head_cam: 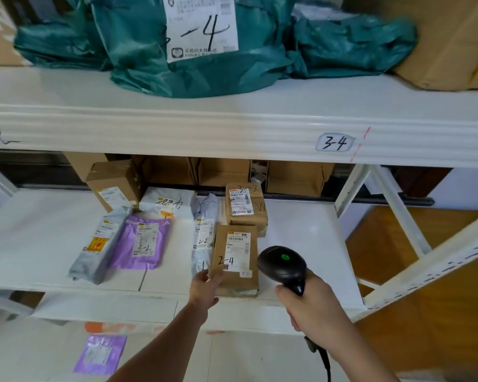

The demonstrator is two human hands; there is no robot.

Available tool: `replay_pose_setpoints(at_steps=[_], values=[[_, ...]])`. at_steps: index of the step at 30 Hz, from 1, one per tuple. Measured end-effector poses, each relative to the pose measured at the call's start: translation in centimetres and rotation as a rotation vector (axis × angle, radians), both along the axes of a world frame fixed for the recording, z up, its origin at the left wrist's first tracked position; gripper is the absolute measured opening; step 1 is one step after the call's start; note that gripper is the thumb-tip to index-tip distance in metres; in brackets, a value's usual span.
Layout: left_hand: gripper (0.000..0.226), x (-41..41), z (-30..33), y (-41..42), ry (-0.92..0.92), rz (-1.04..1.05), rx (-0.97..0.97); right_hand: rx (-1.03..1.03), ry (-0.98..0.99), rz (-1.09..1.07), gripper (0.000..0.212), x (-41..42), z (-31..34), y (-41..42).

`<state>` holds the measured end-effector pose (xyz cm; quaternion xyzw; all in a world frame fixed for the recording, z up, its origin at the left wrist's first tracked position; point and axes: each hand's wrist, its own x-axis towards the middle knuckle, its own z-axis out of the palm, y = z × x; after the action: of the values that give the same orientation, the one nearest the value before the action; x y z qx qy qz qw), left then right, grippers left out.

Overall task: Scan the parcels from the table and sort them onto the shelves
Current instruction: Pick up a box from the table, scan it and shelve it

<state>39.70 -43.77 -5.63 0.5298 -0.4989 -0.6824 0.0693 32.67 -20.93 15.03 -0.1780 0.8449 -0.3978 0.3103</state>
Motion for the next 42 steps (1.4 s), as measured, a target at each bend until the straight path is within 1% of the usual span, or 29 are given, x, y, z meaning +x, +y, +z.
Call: replay_pose_setpoints(at_steps=[2,3,5,6,8,9,12,15,17,18,20,21,23,26,27,28,30,33,34,38,42], values=[[0.053,1.0,1.4,0.4,-0.038,-0.003,-0.056,-0.019,0.012,0.004,0.006,0.3,0.7,1.2],[0.054,1.5,2.2,0.6,-0.062,-0.012,-0.119,-0.039,0.017,0.005,0.006,0.4,1.2,1.9],[0.055,2.2,4.2,1.1,-0.129,-0.084,-0.316,-0.076,0.032,0.005,0.005,0.6,2.2,3.5],[0.050,2.5,5.6,1.7,-0.150,-0.130,-0.416,-0.097,0.042,0.002,0.006,0.8,2.8,4.4],[0.030,2.5,8.5,3.3,-0.179,-0.211,-0.567,-0.135,0.067,-0.001,0.008,1.1,3.8,6.5],[0.023,2.3,9.8,4.2,-0.186,-0.257,-0.630,-0.144,0.086,-0.001,0.008,1.2,4.3,7.7],[0.022,0.7,13.3,7.9,-0.195,-0.436,-0.748,-0.167,0.117,-0.027,0.007,1.3,5.6,11.8],[0.017,-1.8,15.7,12.8,-0.135,-0.623,-0.819,-0.188,0.163,-0.082,0.005,1.1,6.8,16.5],[0.021,-3.9,17.0,17.0,-0.093,-0.781,-0.897,-0.207,0.185,-0.128,0.005,1.0,7.6,20.1],[0.024,-5.0,17.4,19.1,-0.084,-0.869,-0.966,-0.209,0.201,-0.156,0.006,0.9,8.0,22.0],[0.028,-7.3,18.1,24.0,-0.057,-1.034,-1.071,-0.190,0.249,-0.215,0.014,0.6,8.8,25.9],[0.029,-8.4,18.5,26.6,-0.023,-1.102,-1.085,-0.183,0.274,-0.244,0.018,0.5,9.2,27.9],[0.027,-10.4,19.4,31.8,0.066,-1.202,-1.060,-0.177,0.304,-0.308,0.018,0.5,10.0,31.9],[0.014,-13.5,20.3,38.8,0.197,-1.298,-1.017,-0.163,0.332,-0.388,0.017,0.2,10.7,37.7],[0.015,-14.5,20.4,40.9,0.214,-1.320,-1.031,-0.157,0.341,-0.413,0.017,0.1,10.8,39.5],[0.019,-15.6,20.4,42.8,0.215,-1.319,-1.077,-0.154,0.346,-0.443,0.017,-0.1,10.9,41.2],[0.029,-17.3,20.6,46.4,0.234,-1.256,-1.192,-0.151,0.358,-0.515,0.020,-0.3,10.7,44.3],[0.043,-19.6,20.8,50.7,0.327,-1.216,-1.246,-0.148,0.368,-0.623,0.025,-0.8,10.3,48.0],[0.049,-20.5,20.6,51.9,0.331,-1.238,-1.257,-0.149,0.370,-0.655,0.025,-1.1,10.2,49.0],[0.074,-24.7,20.0,55.4,0.236,-1.407,-1.264,-0.137,0.369,-0.735,0.023,-3.2,9.7,52.0],[0.087,-30.1,19.1,57.9,0.159,-1.509,-1.246,-0.106,0.354,-0.787,0.011,-6.9,9.4,53.9]])
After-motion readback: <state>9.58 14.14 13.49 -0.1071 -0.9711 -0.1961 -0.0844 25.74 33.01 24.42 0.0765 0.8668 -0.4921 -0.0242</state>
